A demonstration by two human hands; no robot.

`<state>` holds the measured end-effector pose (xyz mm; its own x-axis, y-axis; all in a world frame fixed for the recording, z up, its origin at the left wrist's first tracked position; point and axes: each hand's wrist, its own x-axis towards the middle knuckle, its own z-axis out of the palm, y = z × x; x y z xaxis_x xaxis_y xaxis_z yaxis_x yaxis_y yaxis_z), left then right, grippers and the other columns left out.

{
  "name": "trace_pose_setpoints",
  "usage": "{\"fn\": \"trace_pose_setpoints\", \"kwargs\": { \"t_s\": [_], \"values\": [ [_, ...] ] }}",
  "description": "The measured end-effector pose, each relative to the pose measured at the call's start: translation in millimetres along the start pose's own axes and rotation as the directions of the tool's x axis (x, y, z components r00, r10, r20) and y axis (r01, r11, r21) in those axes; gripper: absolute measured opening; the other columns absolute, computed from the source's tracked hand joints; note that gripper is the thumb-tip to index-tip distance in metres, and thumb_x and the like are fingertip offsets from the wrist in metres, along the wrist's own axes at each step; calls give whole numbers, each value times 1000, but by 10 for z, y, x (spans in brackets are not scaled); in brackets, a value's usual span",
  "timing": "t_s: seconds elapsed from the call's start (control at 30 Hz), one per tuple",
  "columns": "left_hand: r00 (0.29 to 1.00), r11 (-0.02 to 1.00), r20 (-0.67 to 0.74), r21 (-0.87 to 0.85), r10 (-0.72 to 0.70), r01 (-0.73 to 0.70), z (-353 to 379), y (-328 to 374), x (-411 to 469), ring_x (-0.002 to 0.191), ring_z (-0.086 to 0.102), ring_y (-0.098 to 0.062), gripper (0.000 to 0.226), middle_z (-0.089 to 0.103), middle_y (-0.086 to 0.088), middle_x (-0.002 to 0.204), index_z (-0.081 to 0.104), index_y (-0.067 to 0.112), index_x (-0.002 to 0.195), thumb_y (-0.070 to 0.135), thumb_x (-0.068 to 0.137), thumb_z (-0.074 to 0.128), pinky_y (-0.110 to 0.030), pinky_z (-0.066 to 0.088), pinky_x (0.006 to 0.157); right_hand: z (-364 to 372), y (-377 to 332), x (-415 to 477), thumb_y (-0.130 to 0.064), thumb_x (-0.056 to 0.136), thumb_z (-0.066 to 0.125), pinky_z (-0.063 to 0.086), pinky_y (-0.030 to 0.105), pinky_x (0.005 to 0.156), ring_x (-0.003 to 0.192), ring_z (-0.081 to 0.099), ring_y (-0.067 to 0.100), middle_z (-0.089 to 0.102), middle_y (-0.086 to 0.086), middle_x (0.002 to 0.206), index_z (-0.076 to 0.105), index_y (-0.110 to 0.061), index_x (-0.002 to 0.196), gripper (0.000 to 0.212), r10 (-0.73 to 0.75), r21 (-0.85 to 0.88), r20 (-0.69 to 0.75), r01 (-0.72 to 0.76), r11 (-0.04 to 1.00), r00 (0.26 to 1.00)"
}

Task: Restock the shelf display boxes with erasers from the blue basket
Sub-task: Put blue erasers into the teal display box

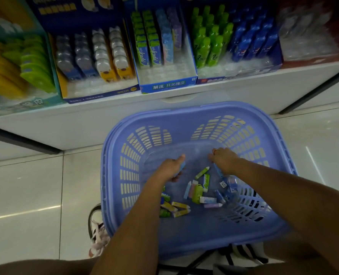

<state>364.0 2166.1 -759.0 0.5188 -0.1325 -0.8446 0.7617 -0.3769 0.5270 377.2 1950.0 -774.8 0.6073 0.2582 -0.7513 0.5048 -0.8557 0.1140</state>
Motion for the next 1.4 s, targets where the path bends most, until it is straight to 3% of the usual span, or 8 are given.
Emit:
{"fn": "trace_pose_setpoints", "kwargs": {
  "t_s": [0.13,0.33,0.47,0.67,0.9,1.13,1.27,1.4],
  "values": [
    [999,992,14,-119,-37,39,-87,100,-125,56,52,-16,46,55,-6,65,59,9,73,48,95,47,-23,48,45,-168,-55,-42,-21,80,73,47,38,88,117,50,34,34,15,142,35,-13,138,69,80,48,128,-86,995,989],
    [996,980,54,-189,76,-64,-152,185,-376,42,59,-11,20,59,-11,70,56,4,85,22,94,58,-23,54,45,-324,-220,-84,-33,88,64,42,30,83,109,55,24,56,1,116,57,-20,119,34,205,49,315,-232,971,927],
    [994,977,48,-196,96,-85,-200,181,-483,47,60,-14,20,62,-12,70,56,3,86,21,94,58,-26,56,52,-172,-229,-180,-21,89,63,41,29,64,63,44,18,38,0,68,53,-15,75,19,185,163,246,-229,960,952],
    [994,976,18,-187,112,-107,-303,145,-605,57,61,-18,20,64,-11,69,58,4,86,23,94,59,-26,56,51,50,-258,-352,-8,84,66,42,32,72,91,51,23,52,11,124,49,-15,127,46,54,430,235,-154,890,970],
    [991,973,8,-186,136,-132,-380,123,-736,60,61,-18,19,64,-11,72,58,6,82,22,93,59,-23,55,51,207,-433,-310,-25,77,76,33,26,61,78,41,16,45,-1,86,42,-21,84,35,50,590,117,-110,800,992],
    [989,981,13,-132,145,-142,-486,161,-808,64,62,-15,22,67,-10,80,59,4,101,24,93,61,-22,52,52,112,-473,-331,-30,85,70,27,25,53,57,37,12,34,-1,63,38,-17,68,38,143,793,-100,-8,609,985],
    [979,970,-17,-133,201,-202,-611,241,-859,62,61,-13,21,68,-11,85,61,4,95,23,90,65,-21,52,53,-382,-403,-474,5,81,67,54,21,62,69,60,15,62,9,79,63,-3,97,18,141,987,-163,160,27,977],
    [955,909,-6,-305,298,-285,-792,394,-1006,69,66,-16,21,67,-13,86,63,6,92,24,85,70,-26,58,66,-1156,-422,-728,8,75,70,54,16,75,85,66,8,69,2,94,70,-12,95,29,55,928,-368,370,-38,928]
  ]
}}
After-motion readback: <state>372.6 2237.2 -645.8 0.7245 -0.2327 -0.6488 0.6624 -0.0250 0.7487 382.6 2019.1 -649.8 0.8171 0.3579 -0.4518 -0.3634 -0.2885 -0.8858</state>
